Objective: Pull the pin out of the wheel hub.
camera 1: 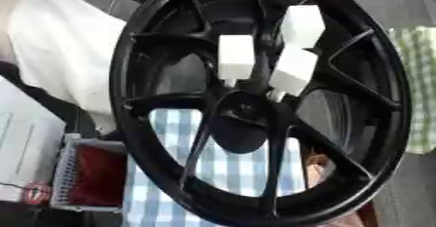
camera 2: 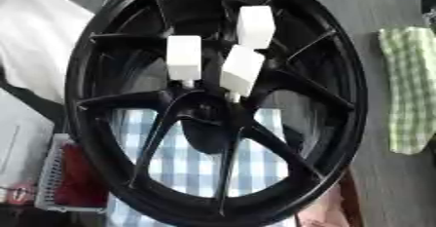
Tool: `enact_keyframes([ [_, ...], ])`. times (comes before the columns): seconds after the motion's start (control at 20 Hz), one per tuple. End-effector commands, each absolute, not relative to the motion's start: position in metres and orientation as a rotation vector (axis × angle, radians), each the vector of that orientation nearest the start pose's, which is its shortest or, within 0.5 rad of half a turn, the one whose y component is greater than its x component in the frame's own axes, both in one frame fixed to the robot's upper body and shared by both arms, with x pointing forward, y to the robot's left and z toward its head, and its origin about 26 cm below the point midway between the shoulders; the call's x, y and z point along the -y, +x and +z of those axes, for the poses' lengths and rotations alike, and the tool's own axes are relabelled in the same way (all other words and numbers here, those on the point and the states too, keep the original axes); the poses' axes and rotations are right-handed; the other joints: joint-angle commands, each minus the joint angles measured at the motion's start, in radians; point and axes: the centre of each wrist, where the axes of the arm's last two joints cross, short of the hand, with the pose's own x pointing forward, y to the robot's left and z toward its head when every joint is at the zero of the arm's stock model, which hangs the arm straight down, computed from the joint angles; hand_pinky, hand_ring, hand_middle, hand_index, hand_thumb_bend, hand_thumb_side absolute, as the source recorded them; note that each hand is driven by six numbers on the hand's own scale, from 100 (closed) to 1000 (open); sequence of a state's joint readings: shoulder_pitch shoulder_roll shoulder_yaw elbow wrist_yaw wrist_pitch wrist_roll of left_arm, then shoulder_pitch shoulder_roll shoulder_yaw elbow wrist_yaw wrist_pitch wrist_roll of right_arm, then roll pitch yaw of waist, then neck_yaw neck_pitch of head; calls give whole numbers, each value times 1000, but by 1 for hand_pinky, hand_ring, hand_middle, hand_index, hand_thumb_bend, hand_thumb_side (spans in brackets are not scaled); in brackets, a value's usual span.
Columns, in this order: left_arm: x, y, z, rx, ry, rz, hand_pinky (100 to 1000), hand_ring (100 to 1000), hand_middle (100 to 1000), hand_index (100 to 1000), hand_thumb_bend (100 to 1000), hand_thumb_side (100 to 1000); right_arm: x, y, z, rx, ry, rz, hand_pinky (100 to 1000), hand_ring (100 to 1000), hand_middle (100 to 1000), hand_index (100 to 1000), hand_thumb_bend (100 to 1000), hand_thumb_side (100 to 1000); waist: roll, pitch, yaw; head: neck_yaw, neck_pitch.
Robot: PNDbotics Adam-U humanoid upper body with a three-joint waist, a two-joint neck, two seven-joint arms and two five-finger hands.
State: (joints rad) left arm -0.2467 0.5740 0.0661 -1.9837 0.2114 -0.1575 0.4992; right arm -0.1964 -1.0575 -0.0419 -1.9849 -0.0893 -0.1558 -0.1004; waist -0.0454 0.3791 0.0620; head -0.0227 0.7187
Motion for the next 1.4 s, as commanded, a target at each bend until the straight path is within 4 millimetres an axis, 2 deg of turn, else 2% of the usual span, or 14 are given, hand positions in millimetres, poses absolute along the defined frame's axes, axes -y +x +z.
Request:
enact_keyframes([
  [0.05,-317,289,224,2451,412,130,824,772,720,861,166,610,357,272,297,2171,-744,1093,876,809,680,741,100,423,0,-14,-1,-7,-4],
  [0.45,-317,289,221,2437,418,118,824,771,719,856,163,615,352,270,323,1957,-833,1497,867,823,721,757,100,333,-10,-14,7,-19,-16],
  [0.75,-315,289,221,2429,410,105,826,772,720,855,155,625,343,272,329,1793,-822,1739,868,831,738,764,100,388,-20,-10,20,-30,-20],
  [0.95,-314,290,221,2426,400,98,829,773,721,855,154,628,337,274,328,1722,-802,1812,868,833,742,767,100,417,-23,-8,29,-37,-20],
  [1.15,-313,290,220,2423,391,94,830,773,721,854,154,630,332,275,329,1687,-799,1852,865,833,745,768,100,403,-25,-9,33,-41,-20],
  [1.4,-311,290,220,2421,379,95,831,773,721,854,151,633,327,276,331,1714,-814,1793,862,833,740,773,100,387,-27,-13,39,-46,-18],
])
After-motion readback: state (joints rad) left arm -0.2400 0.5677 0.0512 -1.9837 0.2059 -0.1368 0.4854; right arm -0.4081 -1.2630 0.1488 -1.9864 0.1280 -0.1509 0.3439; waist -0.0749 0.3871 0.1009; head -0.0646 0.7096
